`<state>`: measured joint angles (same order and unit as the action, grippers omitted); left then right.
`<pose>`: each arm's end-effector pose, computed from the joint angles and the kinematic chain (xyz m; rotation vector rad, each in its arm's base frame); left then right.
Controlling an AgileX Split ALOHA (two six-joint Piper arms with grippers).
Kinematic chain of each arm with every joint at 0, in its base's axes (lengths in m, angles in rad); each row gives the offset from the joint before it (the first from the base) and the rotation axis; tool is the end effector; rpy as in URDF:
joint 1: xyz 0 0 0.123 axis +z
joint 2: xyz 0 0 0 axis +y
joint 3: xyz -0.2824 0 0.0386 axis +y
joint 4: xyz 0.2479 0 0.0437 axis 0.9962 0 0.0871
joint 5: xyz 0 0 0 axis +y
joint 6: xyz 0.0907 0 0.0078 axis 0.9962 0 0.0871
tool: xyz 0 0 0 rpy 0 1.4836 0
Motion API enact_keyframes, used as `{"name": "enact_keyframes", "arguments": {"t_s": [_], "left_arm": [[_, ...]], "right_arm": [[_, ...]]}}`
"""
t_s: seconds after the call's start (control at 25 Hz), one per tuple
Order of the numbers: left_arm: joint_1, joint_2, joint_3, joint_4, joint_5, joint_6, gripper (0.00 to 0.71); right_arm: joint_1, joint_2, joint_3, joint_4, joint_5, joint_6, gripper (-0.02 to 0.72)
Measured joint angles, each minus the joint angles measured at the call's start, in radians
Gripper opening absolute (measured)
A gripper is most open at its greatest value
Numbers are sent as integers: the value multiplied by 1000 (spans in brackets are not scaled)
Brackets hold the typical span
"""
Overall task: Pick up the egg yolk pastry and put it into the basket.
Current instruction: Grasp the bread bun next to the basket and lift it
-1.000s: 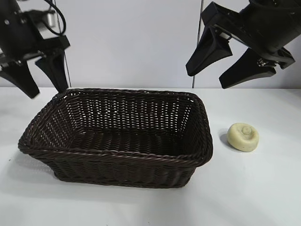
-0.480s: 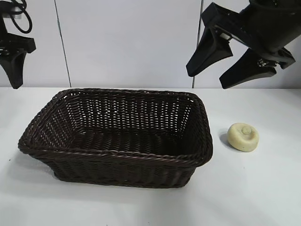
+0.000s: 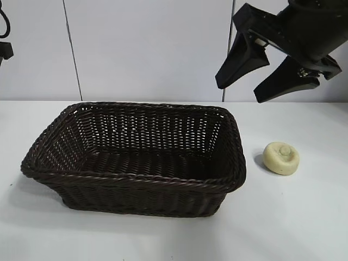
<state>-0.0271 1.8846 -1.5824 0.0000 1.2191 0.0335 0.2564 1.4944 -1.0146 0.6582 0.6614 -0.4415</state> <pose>0.3857 -0.0105 0.2574 0.0910 3.0035 0.0007 0.2877 0.1108 0.2635 -0.3480 2.5044 0.6314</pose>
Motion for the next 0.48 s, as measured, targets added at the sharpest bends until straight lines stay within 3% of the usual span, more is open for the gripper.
{"name": "enact_keyframes", "arguments": {"t_s": [0.2,0.48], "left_arm": [[0,-111,59,-13,1,2,497],[0,-365,301,-13,8,20,497]], "right_arm": [[0,0,0,-1,3,0,528],[0,0,0,-1,11,0,528]]}}
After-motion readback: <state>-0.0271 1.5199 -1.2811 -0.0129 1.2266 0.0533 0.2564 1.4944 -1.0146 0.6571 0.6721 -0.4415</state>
